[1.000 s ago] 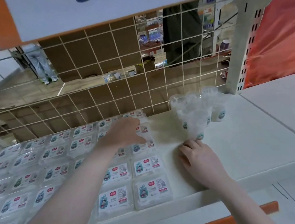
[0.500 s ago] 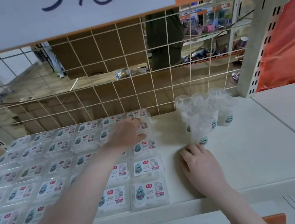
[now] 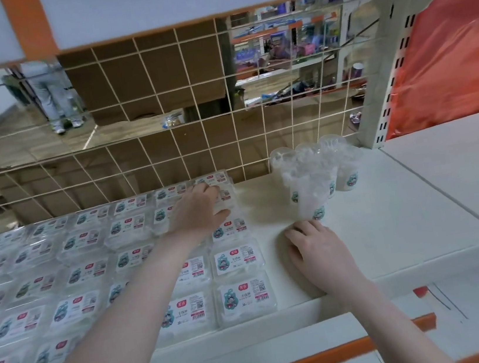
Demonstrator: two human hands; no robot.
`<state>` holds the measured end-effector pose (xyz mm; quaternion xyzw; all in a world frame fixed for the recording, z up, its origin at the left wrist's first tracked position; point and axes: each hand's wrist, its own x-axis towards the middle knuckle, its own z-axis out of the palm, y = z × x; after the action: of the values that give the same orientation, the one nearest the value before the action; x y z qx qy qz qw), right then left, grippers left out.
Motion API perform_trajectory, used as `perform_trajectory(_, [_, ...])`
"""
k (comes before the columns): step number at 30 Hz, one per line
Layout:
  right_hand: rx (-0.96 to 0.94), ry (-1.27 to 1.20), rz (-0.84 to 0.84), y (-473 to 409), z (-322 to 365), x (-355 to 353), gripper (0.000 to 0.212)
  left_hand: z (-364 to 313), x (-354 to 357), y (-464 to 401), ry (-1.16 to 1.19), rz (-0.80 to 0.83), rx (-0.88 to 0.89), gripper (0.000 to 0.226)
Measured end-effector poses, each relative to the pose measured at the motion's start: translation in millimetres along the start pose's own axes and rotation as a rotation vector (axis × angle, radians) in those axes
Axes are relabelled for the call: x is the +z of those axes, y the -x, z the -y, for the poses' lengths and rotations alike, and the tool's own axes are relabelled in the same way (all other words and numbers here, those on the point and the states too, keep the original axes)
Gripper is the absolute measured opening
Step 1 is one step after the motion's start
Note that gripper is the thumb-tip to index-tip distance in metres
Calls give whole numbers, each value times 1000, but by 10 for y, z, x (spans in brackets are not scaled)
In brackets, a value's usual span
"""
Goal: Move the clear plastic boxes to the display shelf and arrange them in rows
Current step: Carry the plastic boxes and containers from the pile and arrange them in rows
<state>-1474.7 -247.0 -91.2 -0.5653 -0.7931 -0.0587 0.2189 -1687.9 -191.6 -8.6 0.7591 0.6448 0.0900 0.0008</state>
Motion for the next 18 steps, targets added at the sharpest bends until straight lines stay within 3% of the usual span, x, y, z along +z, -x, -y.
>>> perform_trajectory(5, [133,35,63,161,98,-128,15,81,-68,192,51,16,-20,48])
perform_trajectory(13, [612,96,-165,828,357,-521,25,173,-119,776,-38,3,176,50])
perform_trajectory(18, [729,133,-196,1122,324,-805,32,-164,-156,848,59,27,283,47])
